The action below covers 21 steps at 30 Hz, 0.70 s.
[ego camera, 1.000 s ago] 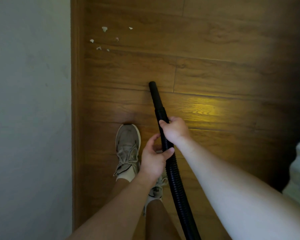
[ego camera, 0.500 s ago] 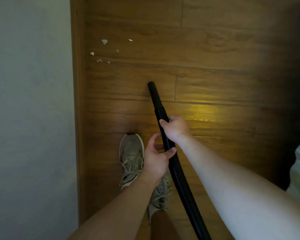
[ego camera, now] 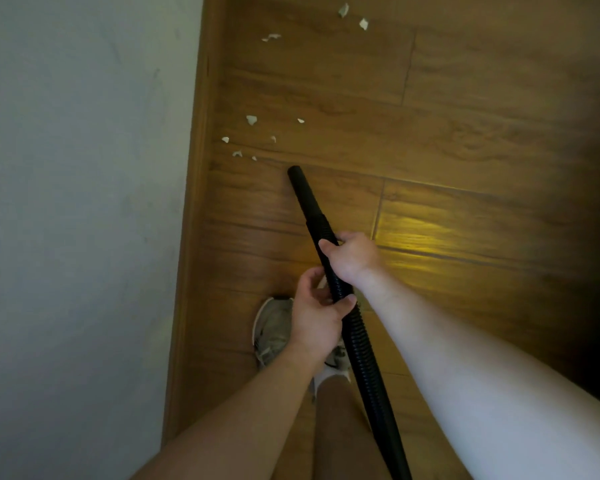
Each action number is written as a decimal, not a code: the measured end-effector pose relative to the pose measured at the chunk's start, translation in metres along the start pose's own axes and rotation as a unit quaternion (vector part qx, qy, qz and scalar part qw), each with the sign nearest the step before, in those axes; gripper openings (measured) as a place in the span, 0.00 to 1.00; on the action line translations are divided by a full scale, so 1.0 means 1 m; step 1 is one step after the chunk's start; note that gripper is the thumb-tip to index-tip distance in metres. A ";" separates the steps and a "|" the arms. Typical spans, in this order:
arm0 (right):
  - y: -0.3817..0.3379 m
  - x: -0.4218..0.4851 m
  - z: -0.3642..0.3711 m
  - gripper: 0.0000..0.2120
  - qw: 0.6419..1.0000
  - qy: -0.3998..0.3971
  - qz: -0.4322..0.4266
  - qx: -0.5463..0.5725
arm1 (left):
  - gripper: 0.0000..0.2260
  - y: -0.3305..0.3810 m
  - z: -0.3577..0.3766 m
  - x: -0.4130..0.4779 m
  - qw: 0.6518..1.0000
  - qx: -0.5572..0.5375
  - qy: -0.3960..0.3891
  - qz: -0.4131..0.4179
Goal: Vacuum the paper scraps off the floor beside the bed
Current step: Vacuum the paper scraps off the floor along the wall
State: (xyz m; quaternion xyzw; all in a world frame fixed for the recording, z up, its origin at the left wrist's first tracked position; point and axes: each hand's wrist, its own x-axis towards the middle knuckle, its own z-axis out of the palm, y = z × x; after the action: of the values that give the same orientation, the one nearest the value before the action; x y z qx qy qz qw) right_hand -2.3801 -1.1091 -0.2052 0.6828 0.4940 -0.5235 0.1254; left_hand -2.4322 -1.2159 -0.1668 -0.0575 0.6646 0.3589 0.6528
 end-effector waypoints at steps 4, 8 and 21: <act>-0.014 0.016 -0.011 0.13 1.000 -0.004 -0.017 -0.020 | 0.23 0.020 0.007 0.009 1.000 -0.001 0.015 0.019; -0.025 0.032 -0.017 0.14 0.999 -0.021 -0.031 -0.035 | 0.25 0.034 0.015 0.017 0.999 -0.004 0.032 0.011; -0.062 0.043 0.002 0.13 0.992 -0.077 -0.050 -0.082 | 0.25 0.052 -0.003 0.025 0.996 -0.033 0.078 -0.009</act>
State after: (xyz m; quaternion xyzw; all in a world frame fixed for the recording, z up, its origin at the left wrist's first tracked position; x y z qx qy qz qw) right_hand -2.4326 -1.0571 -0.2209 0.6022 0.5576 -0.5378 0.1929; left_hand -2.4670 -1.1692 -0.1693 -0.1126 0.7007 0.3695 0.5998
